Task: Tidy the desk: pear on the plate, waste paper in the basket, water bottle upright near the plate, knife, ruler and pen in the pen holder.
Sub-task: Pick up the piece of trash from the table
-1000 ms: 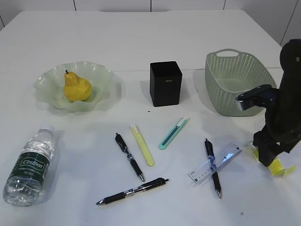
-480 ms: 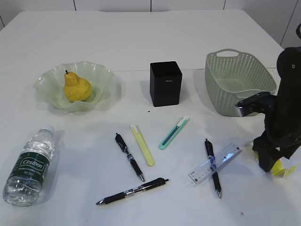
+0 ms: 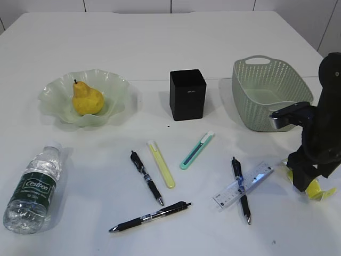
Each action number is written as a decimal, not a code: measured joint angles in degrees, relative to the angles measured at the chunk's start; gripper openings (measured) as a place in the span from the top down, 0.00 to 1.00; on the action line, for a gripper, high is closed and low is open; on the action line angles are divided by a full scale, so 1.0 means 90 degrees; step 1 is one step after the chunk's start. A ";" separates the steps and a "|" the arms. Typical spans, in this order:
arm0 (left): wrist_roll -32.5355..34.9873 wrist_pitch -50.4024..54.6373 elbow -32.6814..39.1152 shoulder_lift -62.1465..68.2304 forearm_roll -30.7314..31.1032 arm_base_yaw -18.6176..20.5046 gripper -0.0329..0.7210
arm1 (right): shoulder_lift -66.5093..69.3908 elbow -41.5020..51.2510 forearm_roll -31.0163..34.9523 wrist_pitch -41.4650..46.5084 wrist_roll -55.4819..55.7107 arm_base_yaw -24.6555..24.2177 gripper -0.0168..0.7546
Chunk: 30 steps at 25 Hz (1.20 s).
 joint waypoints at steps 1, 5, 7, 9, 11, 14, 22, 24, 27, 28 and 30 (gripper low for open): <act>0.0000 -0.0015 0.0000 0.0000 0.0000 0.0000 0.28 | 0.0011 0.0000 0.0000 -0.0011 0.0000 0.0000 0.29; 0.0000 -0.0056 0.0000 0.0000 0.0000 0.0000 0.28 | 0.0183 0.0000 0.0029 -0.0024 0.0000 0.0000 0.29; 0.0009 -0.0067 0.0000 0.0000 0.0000 0.0000 0.28 | 0.0222 0.0000 0.0043 -0.0024 0.0000 0.0000 0.29; 0.0009 -0.0080 0.0000 0.0000 0.0000 0.0000 0.28 | 0.0222 0.0000 0.0043 -0.0024 0.0000 0.0000 0.30; 0.0009 -0.0110 0.0000 0.0000 0.0000 0.0000 0.28 | 0.0222 0.0000 0.0043 -0.0024 0.0000 0.0000 0.33; 0.0009 -0.0120 0.0000 0.0000 0.0000 0.0000 0.28 | 0.0222 0.0000 0.0045 -0.0024 0.0000 0.0000 0.42; 0.0009 -0.0150 0.0000 0.0000 0.0000 0.0000 0.28 | 0.0222 0.0000 0.0121 -0.0024 0.0022 0.0000 0.67; 0.0009 -0.0150 0.0000 0.0000 0.0000 0.0000 0.28 | 0.0222 0.0000 0.0129 -0.0024 0.0022 0.0000 0.68; 0.0009 -0.0150 0.0000 0.0000 0.0000 0.0000 0.28 | 0.0222 0.0000 0.0145 -0.0024 0.0024 0.0000 0.69; 0.0009 -0.0150 0.0000 0.0000 0.0000 0.0000 0.28 | 0.0222 0.0000 0.0145 -0.0024 0.0037 0.0000 0.69; 0.0014 -0.0150 0.0000 0.0000 0.0000 0.0000 0.28 | 0.0222 0.0000 0.0145 -0.0024 0.0037 0.0000 0.69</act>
